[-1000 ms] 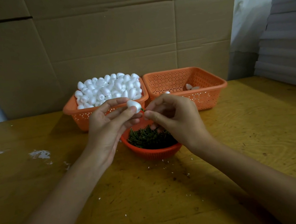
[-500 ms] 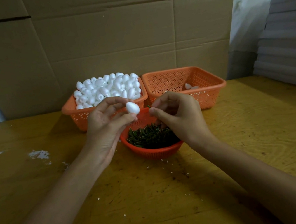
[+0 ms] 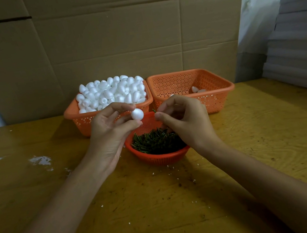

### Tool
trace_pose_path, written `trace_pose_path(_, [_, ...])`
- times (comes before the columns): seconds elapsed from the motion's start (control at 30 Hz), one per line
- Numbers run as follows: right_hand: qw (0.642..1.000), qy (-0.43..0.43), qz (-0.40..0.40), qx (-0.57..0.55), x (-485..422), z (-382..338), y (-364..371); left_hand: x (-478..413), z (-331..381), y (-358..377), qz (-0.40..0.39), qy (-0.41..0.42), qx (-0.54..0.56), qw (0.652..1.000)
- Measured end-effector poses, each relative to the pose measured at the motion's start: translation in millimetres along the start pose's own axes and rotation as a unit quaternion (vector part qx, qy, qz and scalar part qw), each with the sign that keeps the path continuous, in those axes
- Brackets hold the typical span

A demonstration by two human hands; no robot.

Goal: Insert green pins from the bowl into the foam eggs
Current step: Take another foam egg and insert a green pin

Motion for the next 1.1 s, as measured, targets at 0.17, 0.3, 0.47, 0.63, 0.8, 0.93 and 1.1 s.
trace_pose_path(0.17, [1.000, -0.001, -0.002, -0.001, 0.0, 0.4, 1.0, 0.3, 0.3, 0.6, -0.007, 0.003, -0.010, 1.000])
trace_pose_path(0.3, [1.000, -0.001, 0.000, 0.004, -0.3, 1.2, 1.4, 0.2, 0.2, -0.1, -0.012, 0.005, -0.010, 1.000])
trace_pose_path(0.47, [1.000, -0.004, 0.003, 0.010, -0.1, 0.9, -0.1, -0.1, -0.6, -0.1, -0.022, 0.006, -0.013, 1.000])
trace_pose_path(0.63, [1.000, -0.004, 0.002, 0.018, -0.5, 1.3, 0.4, -0.3, -1.2, -0.6, -0.027, 0.010, -0.013, 0.999])
trace_pose_path(0.8, [0.999, -0.017, -0.006, 0.028, 1.0, -0.1, 2.6, -0.7, -1.6, -0.9, -0.020, 0.010, -0.005, 1.000])
trace_pose_path(0.93, [0.999, -0.024, -0.016, 0.029, 2.5, -2.1, 4.2, -0.7, -0.9, -0.8, -0.014, 0.015, -0.005, 1.000])
trace_pose_path(1.1, [0.999, -0.028, -0.027, 0.038, 3.0, -3.7, 3.8, -0.5, -1.4, 0.0, -0.018, 0.014, -0.010, 1.000])
Point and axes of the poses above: each hand's wrist, its own x-axis away from the middle knuckle, its own y-axis out of the palm, z = x × y, the point moved 4 cm from there along -x, towards the middle knuckle, and after that the axes turned 6 degrees about x, right-handed, at the moved point
